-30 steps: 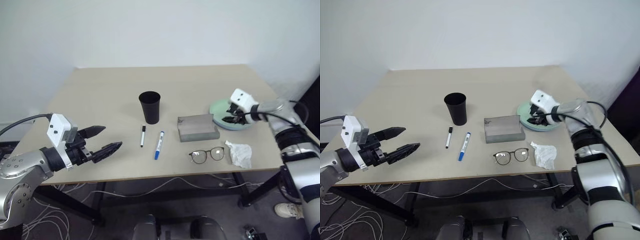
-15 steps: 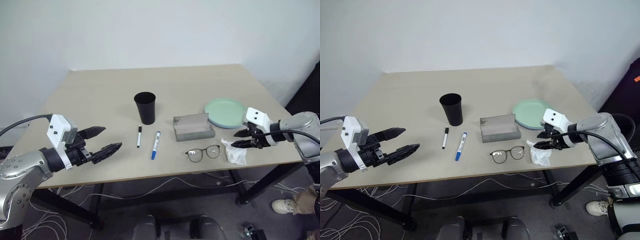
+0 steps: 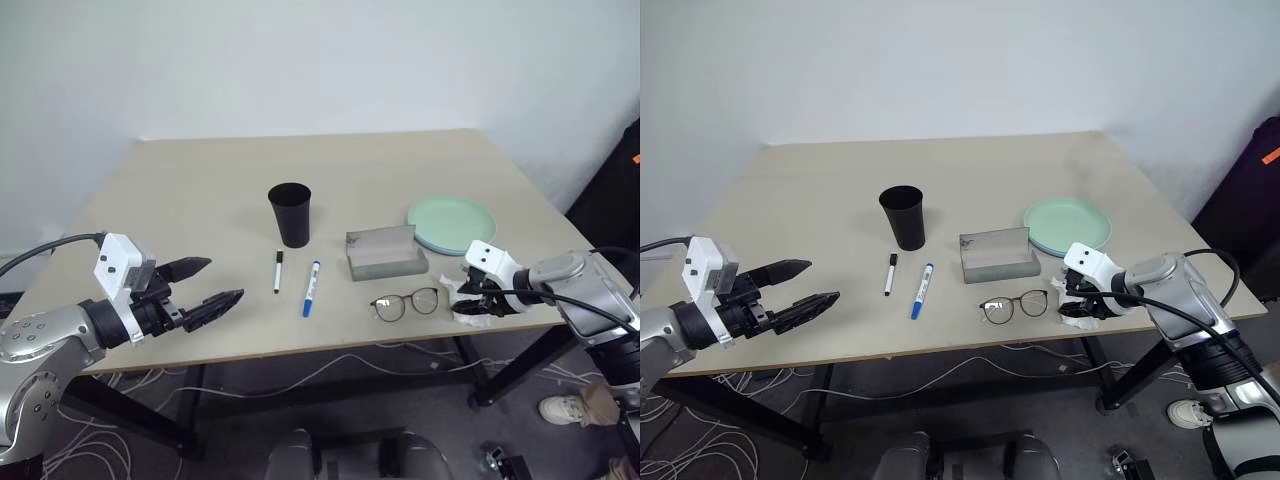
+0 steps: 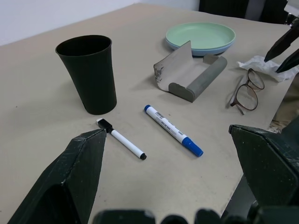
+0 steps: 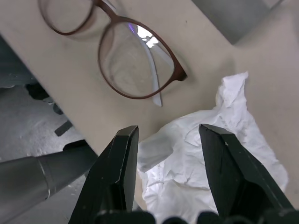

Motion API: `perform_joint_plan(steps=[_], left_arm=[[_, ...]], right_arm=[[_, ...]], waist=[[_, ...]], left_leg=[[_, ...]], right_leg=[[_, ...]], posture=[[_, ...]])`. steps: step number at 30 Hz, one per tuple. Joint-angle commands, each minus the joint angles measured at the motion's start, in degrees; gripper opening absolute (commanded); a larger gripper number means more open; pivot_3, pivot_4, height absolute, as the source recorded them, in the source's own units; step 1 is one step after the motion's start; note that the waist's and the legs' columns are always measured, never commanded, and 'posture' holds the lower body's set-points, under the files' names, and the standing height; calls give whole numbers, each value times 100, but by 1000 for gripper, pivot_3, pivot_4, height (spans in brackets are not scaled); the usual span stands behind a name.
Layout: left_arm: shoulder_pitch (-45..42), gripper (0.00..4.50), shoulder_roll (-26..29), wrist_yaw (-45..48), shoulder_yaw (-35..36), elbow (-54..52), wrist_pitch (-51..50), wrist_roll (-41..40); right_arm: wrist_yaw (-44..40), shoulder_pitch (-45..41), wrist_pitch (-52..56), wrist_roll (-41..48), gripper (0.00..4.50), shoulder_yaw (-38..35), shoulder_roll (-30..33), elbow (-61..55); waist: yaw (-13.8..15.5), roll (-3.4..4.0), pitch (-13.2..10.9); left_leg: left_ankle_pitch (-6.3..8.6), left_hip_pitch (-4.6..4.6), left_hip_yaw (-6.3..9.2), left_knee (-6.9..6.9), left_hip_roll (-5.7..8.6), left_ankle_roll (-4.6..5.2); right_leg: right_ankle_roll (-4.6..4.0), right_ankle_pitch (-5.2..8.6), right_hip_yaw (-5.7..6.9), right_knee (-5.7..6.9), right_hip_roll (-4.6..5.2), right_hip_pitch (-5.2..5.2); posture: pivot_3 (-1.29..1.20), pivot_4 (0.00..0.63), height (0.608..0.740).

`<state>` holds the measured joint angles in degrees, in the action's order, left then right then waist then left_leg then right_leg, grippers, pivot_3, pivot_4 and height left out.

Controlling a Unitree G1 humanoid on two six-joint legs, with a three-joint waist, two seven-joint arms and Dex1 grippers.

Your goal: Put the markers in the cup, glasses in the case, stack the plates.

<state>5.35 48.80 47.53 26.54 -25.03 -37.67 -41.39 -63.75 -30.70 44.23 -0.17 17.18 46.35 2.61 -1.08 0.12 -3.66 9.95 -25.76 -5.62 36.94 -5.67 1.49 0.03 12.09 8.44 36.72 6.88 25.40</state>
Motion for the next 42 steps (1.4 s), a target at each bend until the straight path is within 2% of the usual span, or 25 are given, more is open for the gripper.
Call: perform_joint_plan(steps=[1,8,13,14,15,20,24,29,33,35,42], left_arm=[[-95,4500,114,3,179,-131,4,-52],[-95,4500,94,-30,158,-147,-3,-53],[-86,4500,75,-51,156,-160,0,-50],[-84,4500,74,-53,156,-161,3,-51],[-80,4500,72,-54,158,-162,6,-52],[-88,4500,71,-60,146,-143,25,-40],[-117,4500,84,-49,125,-102,34,-23],[-128,4500,111,-14,110,-55,57,19],[-170,4500,116,-1,108,-12,65,37],[-193,4500,105,-1,73,6,80,63],[-283,4500,77,-52,-19,20,82,80]], right_arm=[[184,-102,-139,-109,2219,-5,2,124],[212,-29,-313,-161,2219,175,32,198],[168,-69,-416,-160,676,207,33,297],[152,-74,-438,-160,209,214,36,310],[138,-77,-453,-158,34,218,40,316],[3,-189,-528,-168,34,176,129,383],[-615,-510,-769,-51,34,65,531,442],[-1122,-1312,-1304,102,34,-119,703,944],[-685,-2355,-2033,-91,34,-192,213,2214],[-88,-2790,-2575,-388,34,-100,-197,3167],[1243,-3575,-4071,-1129,34,108,-1165,5652]], waist=[[2,0,0],[3,0,0],[5,-5,1],[5,-4,0],[5,-4,0],[4,-4,0],[8,3,-5],[-5,5,-6],[-22,5,-7],[-26,3,-6],[-2,3,-6]], left_leg=[[0,0,-1,1,0,0],[1,3,0,1,0,-1],[4,4,-1,4,8,-7],[6,4,-1,8,10,-11],[8,5,1,9,10,-14],[14,9,14,5,9,-23],[14,8,12,7,11,-23],[14,13,14,7,11,-24],[17,22,28,10,10,-30],[17,23,32,12,10,-30],[16,26,18,25,12,-32]], right_leg=[[0,0,0,0,0,0],[-13,-10,0,1,0,2],[-16,-70,-4,-1,5,1],[-18,-92,-5,-1,6,1],[-21,-95,-4,-1,6,1],[-25,-99,3,1,1,2],[-25,-99,2,0,4,1],[-25,-99,2,0,3,4],[-25,-99,21,-4,3,15],[-25,-99,25,-4,3,23],[-46,-147,8,-1,-1,21]], posture=[[0,0,716],[0,0,716],[0,0,716],[0,0,716],[0,0,716],[0,0,716],[0,0,716],[0,0,716],[0,0,716],[0,0,716],[0,0,716]])
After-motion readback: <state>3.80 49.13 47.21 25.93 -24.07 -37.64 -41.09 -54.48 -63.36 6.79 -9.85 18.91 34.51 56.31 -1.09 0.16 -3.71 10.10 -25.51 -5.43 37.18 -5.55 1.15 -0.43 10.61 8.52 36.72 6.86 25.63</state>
